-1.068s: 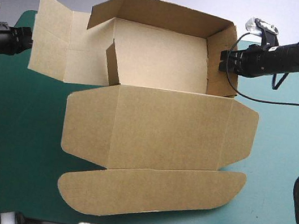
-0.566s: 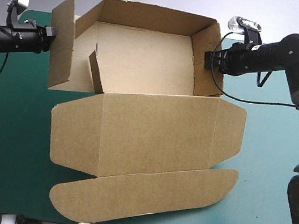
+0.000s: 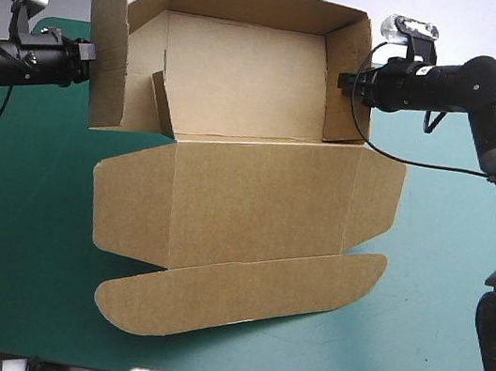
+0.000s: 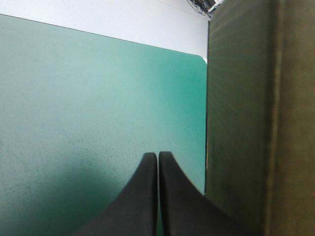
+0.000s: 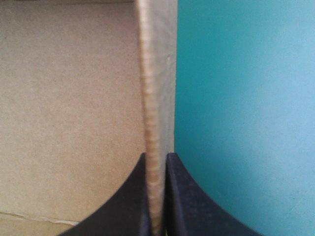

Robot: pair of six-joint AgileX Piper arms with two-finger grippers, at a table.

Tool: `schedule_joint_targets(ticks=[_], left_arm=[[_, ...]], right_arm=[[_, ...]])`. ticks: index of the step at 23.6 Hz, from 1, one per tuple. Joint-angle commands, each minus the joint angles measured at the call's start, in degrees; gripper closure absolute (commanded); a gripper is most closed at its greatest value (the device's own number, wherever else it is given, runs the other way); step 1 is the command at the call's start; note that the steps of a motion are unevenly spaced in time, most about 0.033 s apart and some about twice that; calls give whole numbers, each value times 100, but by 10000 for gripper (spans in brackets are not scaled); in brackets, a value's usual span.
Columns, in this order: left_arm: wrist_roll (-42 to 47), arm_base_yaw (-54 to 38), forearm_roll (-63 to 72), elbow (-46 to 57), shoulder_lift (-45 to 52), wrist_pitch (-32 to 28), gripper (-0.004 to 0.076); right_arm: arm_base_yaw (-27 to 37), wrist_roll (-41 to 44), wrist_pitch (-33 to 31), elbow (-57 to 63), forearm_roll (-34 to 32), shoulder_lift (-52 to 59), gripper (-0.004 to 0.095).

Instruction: Fold the box

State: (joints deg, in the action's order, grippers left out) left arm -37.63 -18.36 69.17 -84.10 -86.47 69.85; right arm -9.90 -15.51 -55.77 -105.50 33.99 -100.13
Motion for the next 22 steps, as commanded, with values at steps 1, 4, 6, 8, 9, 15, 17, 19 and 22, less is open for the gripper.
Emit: schedule_joint_targets(ticks=[1,4,6,8,9,15,17,19,22], left_arm=[[96,26,432,-177,347,385,727],[134,148,415,-177,474,385,727],[134,276,405,-177,531,385,728],[134,369,392,-177,568,385,728],[134,383,392,-177,568,385,728],[292,537,342,-177,582,385,727],[292,624,339,-177,582,385,727],[282,736,310,-177,582,385,727],[268,862,267,-177,582,385,727]], right_arm=[[-129,-139,485,-207,229,310,922],[-349,-190,753,-207,23,310,922],[-513,-190,910,-207,-197,310,922],[-601,-147,1007,-207,-261,310,922],[-619,-134,1036,-207,-251,310,922],[-711,-87,1150,-207,-281,310,922],[-720,-33,1208,-207,-282,310,922],[-736,4,1278,-207,-352,310,921],[-774,20,1366,-207,-391,310,920]])
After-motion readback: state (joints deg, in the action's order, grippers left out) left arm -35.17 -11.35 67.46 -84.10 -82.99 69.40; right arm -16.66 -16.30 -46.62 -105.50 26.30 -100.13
